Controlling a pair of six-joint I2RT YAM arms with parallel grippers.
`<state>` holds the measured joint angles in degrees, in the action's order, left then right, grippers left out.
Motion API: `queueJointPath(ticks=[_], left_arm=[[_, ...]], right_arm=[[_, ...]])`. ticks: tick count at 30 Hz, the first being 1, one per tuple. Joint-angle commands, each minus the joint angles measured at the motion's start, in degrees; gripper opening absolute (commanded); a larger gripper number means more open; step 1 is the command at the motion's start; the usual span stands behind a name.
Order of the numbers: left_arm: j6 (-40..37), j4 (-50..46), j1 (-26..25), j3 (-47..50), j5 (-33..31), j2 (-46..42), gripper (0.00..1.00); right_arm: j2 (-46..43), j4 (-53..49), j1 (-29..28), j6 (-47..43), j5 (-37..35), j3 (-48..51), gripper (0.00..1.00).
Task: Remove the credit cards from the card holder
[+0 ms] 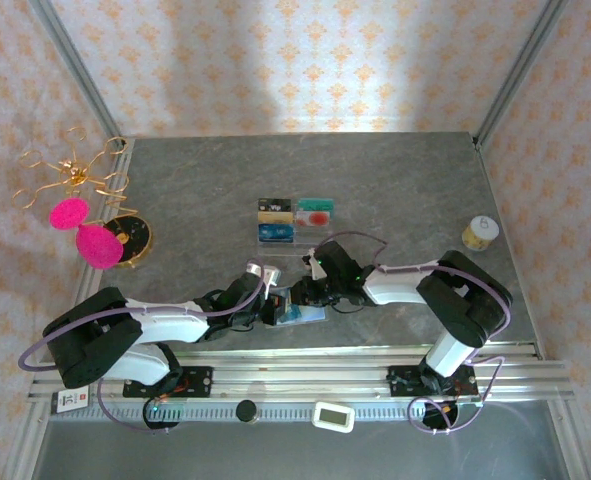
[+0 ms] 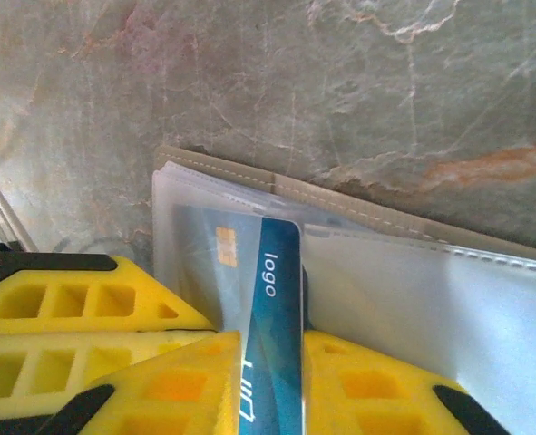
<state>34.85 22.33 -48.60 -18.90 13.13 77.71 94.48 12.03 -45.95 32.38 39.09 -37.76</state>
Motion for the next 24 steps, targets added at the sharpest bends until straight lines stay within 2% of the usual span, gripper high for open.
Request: queueJointPath(ticks=[1, 2, 4, 5, 8, 11, 14, 21, 24], left_arm=[[0.5, -1.3, 0.4, 1.7, 0.4, 0.7, 0.0], [0.4, -0.9, 0.4, 1.7, 0.7, 0.9, 0.0], [0.5, -0.9, 0.4, 1.7, 0.9, 1.0, 0.0], [0.5, -1.0, 0.4, 1.7, 0.9, 0.8, 0.0], [0.6, -2.5, 0.4, 1.6, 0.1, -0.8, 0.0], [0.9, -3.2, 0.4, 1.8, -0.8, -3.4, 0.14], [1.1, -4.0, 0.4, 1.6, -1.4, -5.7, 0.19], [1.0, -3.1, 0.4, 0.2, 0.3, -6.5, 0.2], [0.5, -2.5, 0.4, -1.1, 1.2, -3.9, 0.13]], right_arm=[[1.1, 0.9, -0.9, 0.9, -0.1, 0.3, 0.22], [1.4, 1.0, -1.2, 0.8, -0.2, 0.4, 0.2], [1.8, 0.6, -1.5, 0.7, -1.1, 0.4, 0.04], [1.4, 0.5, -1.5, 0.8, -2.1, 0.7, 0.0], [-3.1, -0.5, -1.2, 1.0, -6.9, 2.5, 0.0], [-6.6, -2.2, -0.7, 1.9, -8.6, 3.9, 0.0], [-8.8, -3.0, -0.7, 4.0, -9.7, 5.4, 0.0], [-11.2, -7.4, -0.7, 3.9, -15.7, 7.6, 0.0], [-11.3, -6.3, -0.7, 3.7, -15.7, 8.5, 0.0]])
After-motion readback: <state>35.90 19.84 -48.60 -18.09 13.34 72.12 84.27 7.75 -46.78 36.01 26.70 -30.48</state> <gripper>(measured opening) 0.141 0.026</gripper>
